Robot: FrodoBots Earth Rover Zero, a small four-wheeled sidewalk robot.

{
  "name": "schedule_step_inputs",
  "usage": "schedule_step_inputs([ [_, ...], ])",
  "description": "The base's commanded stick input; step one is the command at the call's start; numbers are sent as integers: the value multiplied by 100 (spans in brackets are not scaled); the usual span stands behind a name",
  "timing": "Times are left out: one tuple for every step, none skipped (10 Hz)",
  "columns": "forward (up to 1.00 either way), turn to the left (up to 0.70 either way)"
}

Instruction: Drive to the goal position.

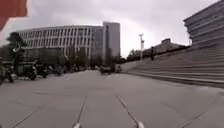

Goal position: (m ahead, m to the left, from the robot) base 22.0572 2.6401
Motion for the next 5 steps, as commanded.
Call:
schedule_step_inputs([
  [70, 13],
  [70, 13],
  [70, 13],
  [70, 12],
  [70, 10],
])
